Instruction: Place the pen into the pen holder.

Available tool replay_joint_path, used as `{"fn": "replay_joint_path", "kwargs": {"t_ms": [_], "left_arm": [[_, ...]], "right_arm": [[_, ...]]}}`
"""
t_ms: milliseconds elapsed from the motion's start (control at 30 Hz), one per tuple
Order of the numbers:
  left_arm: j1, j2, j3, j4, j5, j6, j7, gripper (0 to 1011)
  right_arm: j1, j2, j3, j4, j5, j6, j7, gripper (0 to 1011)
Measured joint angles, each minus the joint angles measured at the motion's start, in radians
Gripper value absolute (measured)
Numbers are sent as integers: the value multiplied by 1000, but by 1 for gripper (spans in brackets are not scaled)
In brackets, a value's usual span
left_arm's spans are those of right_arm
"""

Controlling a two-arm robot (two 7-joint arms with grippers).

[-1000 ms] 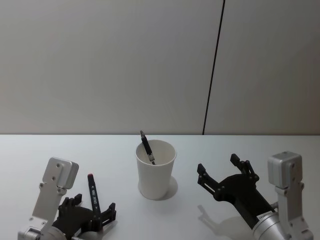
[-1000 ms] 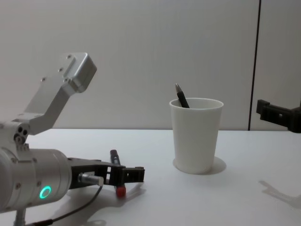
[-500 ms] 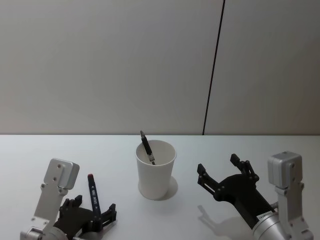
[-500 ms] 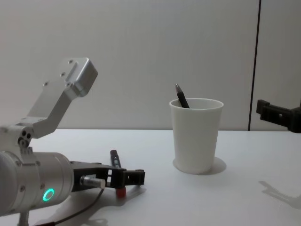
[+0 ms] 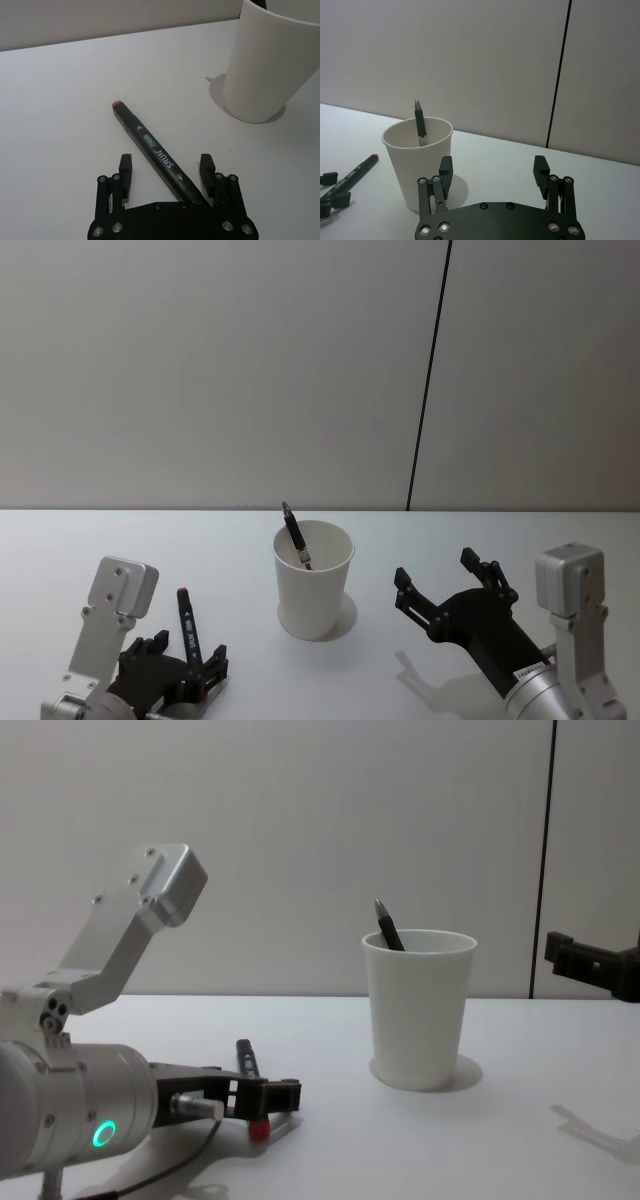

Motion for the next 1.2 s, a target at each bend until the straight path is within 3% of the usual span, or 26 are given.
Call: {"fn": "replay_joint_path", "kwargs": {"t_ms": [700,1200], "left_arm": [[0,-1,-1,2,2,0,-5,728],[-10,19,5,-4,10,15,-37,624]], "right_arm": [[0,0,0,0,0,0,0,1001],[0,0,0,0,0,0,0,1001]]}}
